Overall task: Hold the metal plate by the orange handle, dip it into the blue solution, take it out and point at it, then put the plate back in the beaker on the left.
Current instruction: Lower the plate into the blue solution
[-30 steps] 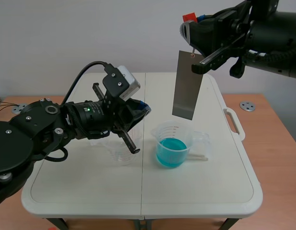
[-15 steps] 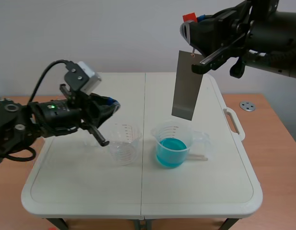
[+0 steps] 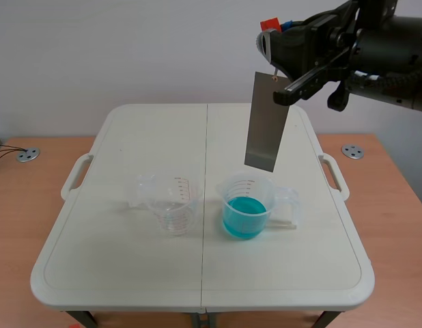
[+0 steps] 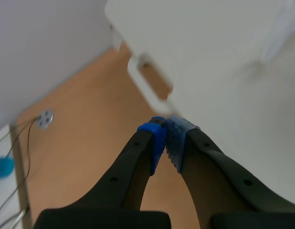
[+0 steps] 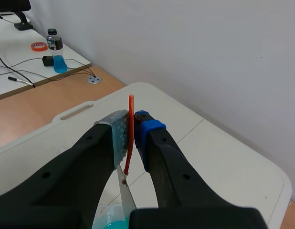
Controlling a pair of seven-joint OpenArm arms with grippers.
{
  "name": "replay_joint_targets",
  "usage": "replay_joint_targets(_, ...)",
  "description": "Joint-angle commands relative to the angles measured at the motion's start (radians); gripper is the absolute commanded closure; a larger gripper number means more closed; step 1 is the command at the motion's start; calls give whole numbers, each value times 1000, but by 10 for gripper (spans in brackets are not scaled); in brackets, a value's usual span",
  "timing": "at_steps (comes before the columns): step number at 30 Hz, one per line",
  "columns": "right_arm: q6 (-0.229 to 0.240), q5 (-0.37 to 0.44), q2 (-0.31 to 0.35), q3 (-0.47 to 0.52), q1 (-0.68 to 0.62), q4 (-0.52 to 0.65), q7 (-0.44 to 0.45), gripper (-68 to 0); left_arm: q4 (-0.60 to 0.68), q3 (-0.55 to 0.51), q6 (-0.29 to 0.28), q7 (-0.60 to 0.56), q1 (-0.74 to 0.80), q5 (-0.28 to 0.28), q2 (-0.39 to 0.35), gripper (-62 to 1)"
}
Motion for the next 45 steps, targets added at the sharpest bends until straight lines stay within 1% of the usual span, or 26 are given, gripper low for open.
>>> replay_joint_targets(1,1,11,5,-1,14,15,18,-11,11,-32,27,-27,75,-9,-2,-27)
replay_joint_targets(3,1,11,5,-1,14,8,18,-11,11,-80,69,-28,178,-9,2,-27)
replay_joint_targets(5,1,11,5,-1,14,-1,19,-11,10,-107,101,-28,276,-9,8,-27)
replay_joint_targets(7,18,11,5,-1,14,-13,24,-11,3,-111,120,-27,359,-9,19,-27)
replay_joint_targets(9,27,11,5,-7,14,-24,32,-11,-14,-111,121,-27,423,-9,45,-27)
replay_joint_targets(11,27,10,5,-16,14,-32,33,-11,-34,-111,121,-27,464,-7,89,-27)
replay_joint_targets(13,27,10,5,-25,14,-36,33,-11,-55,-108,121,-23,488,8,141,-27)
replay_joint_targets(15,27,10,5,-34,14,-43,33,-11,-79,-96,120,-16,501,34,191,-27)
replay_joint_targets(18,27,7,5,-45,14,-55,34,-11,-120,-47,120,-12,509,68,247,-27)
replay_joint_targets(20,27,7,4,-47,14,-64,34,-11,-145,-3,120,10,508,68,275,-27)
replay_joint_targets(25,30,7,2,-47,14,-90,37,-11,-182,106,119,9,507,68,327,-27)
replay_joint_targets(28,31,7,2,-47,14,-108,38,-11,-183,150,119,10,507,68,355,-27)
replay_joint_targets(31,43,7,2,-47,14,-127,45,-11,-183,173,119,10,507,68,382,-27)
replay_joint_targets(35,53,2,2,-47,14,-156,62,-11,-183,185,119,10,507,68,404,-27)
replay_joint_targets(40,53,-12,2,-56,14,-192,84,-11,-185,185,117,12,497,68,406,-27)
replay_joint_targets(42,53,-16,2,-67,14,-208,90,-11,-194,185,117,34,482,68,406,-27)
replay_joint_targets(45,76,-35,2,-79,14,-235,113,-11,-210,185,117,64,460,68,406,-27)
